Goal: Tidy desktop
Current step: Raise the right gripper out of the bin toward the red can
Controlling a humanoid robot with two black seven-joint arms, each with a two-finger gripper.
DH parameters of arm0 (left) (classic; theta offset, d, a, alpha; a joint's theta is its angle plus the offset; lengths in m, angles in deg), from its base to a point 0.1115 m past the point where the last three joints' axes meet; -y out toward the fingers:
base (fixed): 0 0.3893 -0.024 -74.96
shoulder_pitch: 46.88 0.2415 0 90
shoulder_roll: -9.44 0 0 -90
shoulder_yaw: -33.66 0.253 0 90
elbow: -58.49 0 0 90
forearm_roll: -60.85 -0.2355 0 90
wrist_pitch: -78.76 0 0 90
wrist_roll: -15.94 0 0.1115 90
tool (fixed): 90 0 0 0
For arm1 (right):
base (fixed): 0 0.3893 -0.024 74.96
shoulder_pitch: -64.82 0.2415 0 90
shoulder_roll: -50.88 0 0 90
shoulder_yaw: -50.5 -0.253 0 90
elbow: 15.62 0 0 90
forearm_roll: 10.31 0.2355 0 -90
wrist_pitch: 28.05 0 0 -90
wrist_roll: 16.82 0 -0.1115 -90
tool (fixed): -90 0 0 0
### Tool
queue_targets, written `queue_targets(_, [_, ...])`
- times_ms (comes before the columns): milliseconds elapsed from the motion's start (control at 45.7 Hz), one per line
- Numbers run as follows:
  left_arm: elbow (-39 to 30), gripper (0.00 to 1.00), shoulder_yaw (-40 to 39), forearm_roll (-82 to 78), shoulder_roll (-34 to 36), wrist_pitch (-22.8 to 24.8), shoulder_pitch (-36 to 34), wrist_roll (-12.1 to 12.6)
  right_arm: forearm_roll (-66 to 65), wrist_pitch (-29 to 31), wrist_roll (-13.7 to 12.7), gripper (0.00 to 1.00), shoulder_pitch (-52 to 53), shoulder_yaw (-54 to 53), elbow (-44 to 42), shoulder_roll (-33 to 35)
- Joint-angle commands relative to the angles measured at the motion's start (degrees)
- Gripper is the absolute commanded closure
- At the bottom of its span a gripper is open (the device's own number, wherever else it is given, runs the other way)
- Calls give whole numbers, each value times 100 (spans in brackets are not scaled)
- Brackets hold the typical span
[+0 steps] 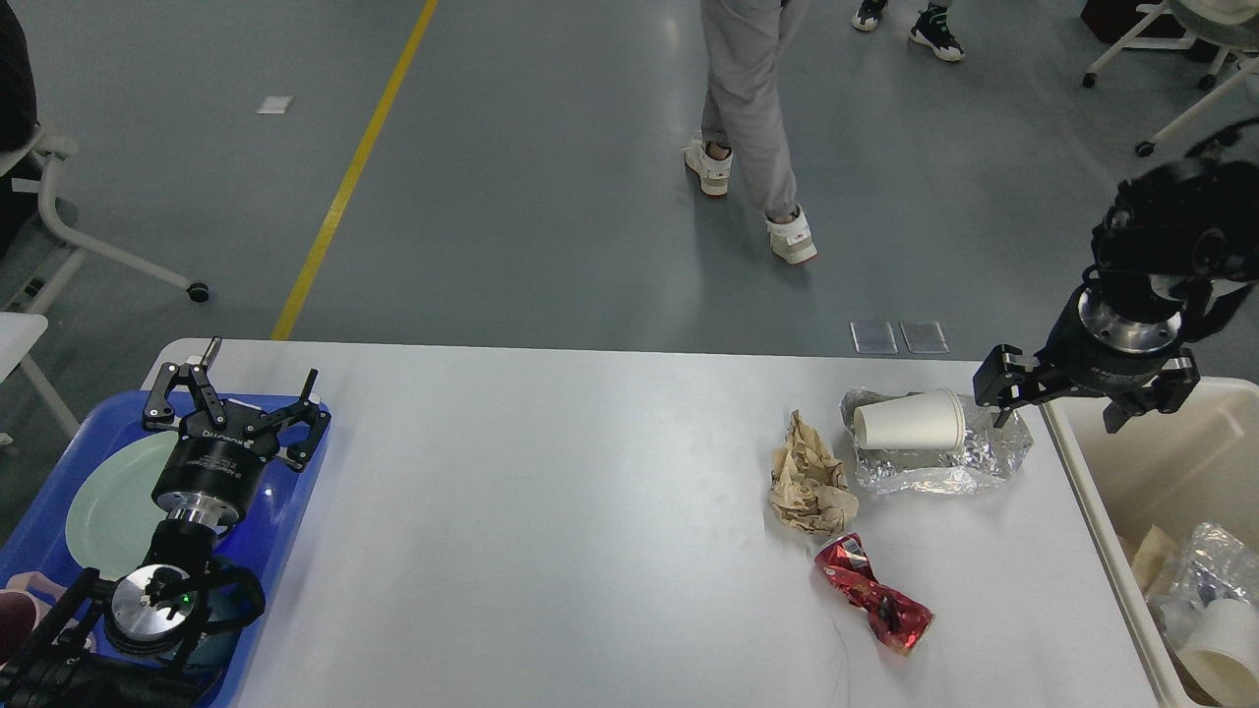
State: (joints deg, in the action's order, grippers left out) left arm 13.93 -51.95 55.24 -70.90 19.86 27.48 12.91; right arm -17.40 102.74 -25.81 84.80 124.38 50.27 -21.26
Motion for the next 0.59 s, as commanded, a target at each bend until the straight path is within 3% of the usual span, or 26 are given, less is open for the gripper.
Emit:
queue_targets(0, [0, 3, 0, -1, 0, -7, 0, 5, 444, 316, -6, 0, 927, -14, 818, -46])
queue_targets(175, [0, 3, 0, -1, 0, -7, 0, -4, 1016, 299, 3, 0, 2026, 39, 2102, 288])
queue_targets(569, [0, 3, 0, -1, 0, -7, 0, 5, 1052, 528, 56, 0, 2194, -224, 2472, 306])
